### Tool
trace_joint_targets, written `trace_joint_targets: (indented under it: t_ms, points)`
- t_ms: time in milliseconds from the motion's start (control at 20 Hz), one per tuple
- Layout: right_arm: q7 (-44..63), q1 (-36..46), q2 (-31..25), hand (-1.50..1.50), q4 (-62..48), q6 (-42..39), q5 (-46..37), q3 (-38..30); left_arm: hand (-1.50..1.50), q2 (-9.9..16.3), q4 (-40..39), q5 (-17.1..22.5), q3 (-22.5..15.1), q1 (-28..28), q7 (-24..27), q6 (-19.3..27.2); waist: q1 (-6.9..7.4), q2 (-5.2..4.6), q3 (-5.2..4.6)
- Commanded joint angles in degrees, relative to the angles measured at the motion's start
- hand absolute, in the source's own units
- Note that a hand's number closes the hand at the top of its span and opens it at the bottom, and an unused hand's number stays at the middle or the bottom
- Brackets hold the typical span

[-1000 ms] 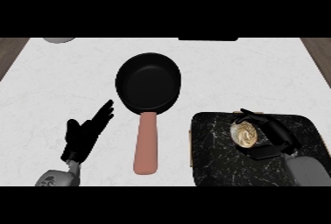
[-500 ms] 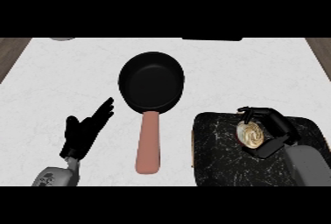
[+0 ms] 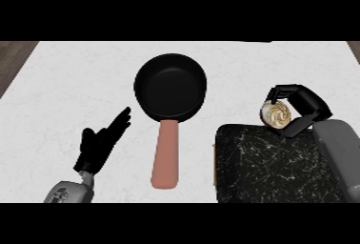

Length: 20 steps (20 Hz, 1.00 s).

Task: Pick the cupcake from the tray and place it in the pot

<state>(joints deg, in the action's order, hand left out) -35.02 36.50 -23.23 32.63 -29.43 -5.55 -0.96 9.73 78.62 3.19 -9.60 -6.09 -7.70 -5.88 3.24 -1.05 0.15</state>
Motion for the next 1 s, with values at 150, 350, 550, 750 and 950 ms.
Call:
trace_joint_targets:
  t_ms: [150,350,550,750,950]
  points:
    - [-10.9,6.9,-1.8,1.5,-7.0,2.2,-5.4,1.4,0.0,2.1,2.2,1.5,2.1,2.4,-0.4,-2.2,-1.01,0.46,-0.03]
    - [-11.8,10.3,-2.7,1.5,-8.1,4.7,-6.6,1.1,0.0,-0.4,3.3,0.4,1.3,1.9,-1.9,0.2,-1.61,0.66,-0.06]
    - [-11.5,12.7,-0.9,1.5,-5.4,9.3,-7.7,1.4,0.0,-0.2,-0.5,-0.6,2.2,-0.3,-1.0,-0.4,-2.19,0.73,-0.11]
    - [-7.1,14.8,-1.6,1.5,0.3,13.2,-9.5,2.1,0.0,-1.3,-3.5,-1.1,2.1,1.3,3.0,-0.6,-2.77,0.97,-0.17]
    - [3.7,18.5,-0.5,1.5,7.0,11.6,-8.9,2.0,0.0,0.4,-2.3,-0.4,4.2,0.5,0.9,-1.3,-3.13,1.2,-0.19]
